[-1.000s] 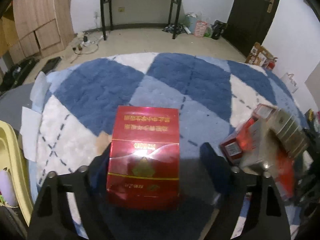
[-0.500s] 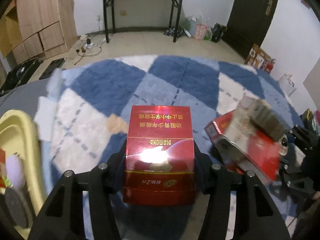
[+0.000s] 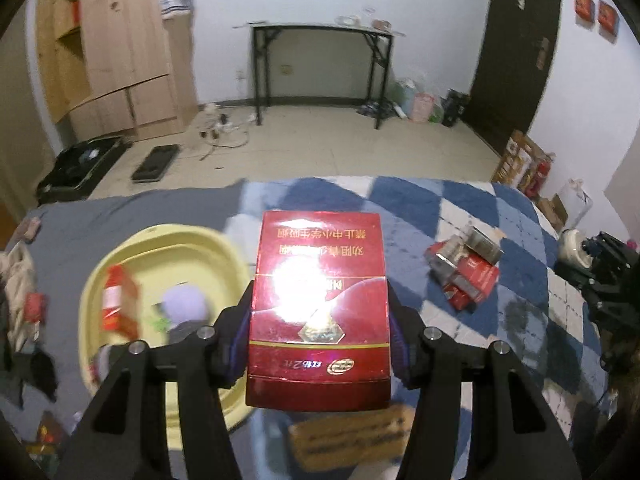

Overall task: Organize rigid objects
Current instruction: 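Carry the Diamond box and silver tin into the basin and release both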

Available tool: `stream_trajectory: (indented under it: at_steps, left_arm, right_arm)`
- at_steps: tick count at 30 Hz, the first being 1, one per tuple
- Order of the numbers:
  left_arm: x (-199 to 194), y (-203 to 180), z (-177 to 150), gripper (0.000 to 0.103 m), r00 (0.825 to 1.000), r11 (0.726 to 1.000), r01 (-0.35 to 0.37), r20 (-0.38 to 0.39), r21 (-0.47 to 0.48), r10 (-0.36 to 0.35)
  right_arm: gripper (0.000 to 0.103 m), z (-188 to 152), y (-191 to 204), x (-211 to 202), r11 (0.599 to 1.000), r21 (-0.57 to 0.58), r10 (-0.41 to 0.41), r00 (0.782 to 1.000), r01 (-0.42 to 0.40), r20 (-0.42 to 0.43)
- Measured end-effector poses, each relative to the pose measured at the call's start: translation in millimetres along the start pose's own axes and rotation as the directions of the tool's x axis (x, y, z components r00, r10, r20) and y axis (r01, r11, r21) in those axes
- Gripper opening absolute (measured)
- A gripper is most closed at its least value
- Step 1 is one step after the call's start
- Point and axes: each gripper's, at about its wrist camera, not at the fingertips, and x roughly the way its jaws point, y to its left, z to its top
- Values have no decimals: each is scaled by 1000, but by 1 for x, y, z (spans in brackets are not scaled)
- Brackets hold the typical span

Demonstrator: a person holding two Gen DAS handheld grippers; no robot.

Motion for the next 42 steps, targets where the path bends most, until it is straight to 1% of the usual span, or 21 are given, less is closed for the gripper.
stream_trajectory:
  at_steps: [3,4,5,7,8,11,13,15,17,19,21,22,24,27,28,30,33,35,38,40,42]
  left_arm:
    - [-18,29,-5,57,999,998,-41,29,-54,43]
    - [-21,43,-8,57,997,993,-67,30,-94,70]
    - [-22,51,-11,57,997,989,-73,30,-125,77]
    - [-19,72,-17,57,998,979,-52,34,-196,60]
    - [-16,79,-19,57,997,976,-58,29,-208,66]
    - [2,106,-20,57,994,967,-112,-7,-228,113]
    - [20,126,-18,57,989,958,-147,-40,-247,142]
    - [36,144,-15,57,989,942,-149,-57,-302,138]
    - [50,159,-12,57,990,930,-139,-59,-341,126]
    - [70,166,-7,57,988,933,-153,-83,-326,132]
    - [89,172,-4,57,985,942,-160,-115,-294,131]
    - [98,178,-3,57,981,940,-172,-139,-295,136]
    - [108,188,-4,57,981,936,-160,-154,-315,116]
    - [125,198,-4,57,975,939,-180,-178,-294,131]
    - [127,199,-4,57,978,941,-173,-166,-292,129]
    - [130,199,-2,57,980,943,-179,-141,-280,144]
    - [134,191,2,57,985,955,-150,-125,-254,122]
    - [138,185,2,58,983,964,-159,-126,-216,134]
    - [150,183,-2,57,979,964,-148,-170,-222,111]
    - [158,182,-9,57,971,964,-170,-203,-205,128]
    - [160,182,-14,58,969,964,-166,-216,-206,121]
  right_arm:
    - [49,18,25,-18,999,13,33,999,-33,31]
    - [49,25,36,-21,999,15,49,998,-49,36]
    - [49,30,44,-24,998,14,63,997,-64,43]
    - [49,44,65,-23,995,3,102,993,-103,60]
    - [49,51,77,-19,992,-3,124,990,-124,61]
    - [49,71,107,8,984,-34,178,983,-176,38]
    - [49,82,130,35,975,-54,217,976,-216,10]
    - [49,87,149,65,962,-48,266,964,-267,-30]
    - [49,91,172,97,956,-69,281,957,-286,-72]
    - [49,95,187,129,947,-50,311,945,-317,-106]
    - [49,104,200,156,945,-44,316,939,-325,-135]
    - [49,108,205,171,944,-47,316,938,-325,-146]
    - [49,114,213,199,945,-61,307,937,-321,-168]
    - [49,118,221,225,945,-94,290,937,-312,-197]
    - [49,120,221,230,942,-92,298,933,-321,-202]
    - [49,123,224,239,942,-99,300,935,-322,-190]
    - [50,123,232,261,939,-97,303,928,-329,-218]
    - [50,123,242,267,940,-135,287,938,-315,-193]
    - [50,120,245,271,943,-119,290,941,-312,-174]
    - [50,119,247,270,945,-108,289,944,-308,-161]
    - [50,117,248,269,946,-104,290,944,-308,-155]
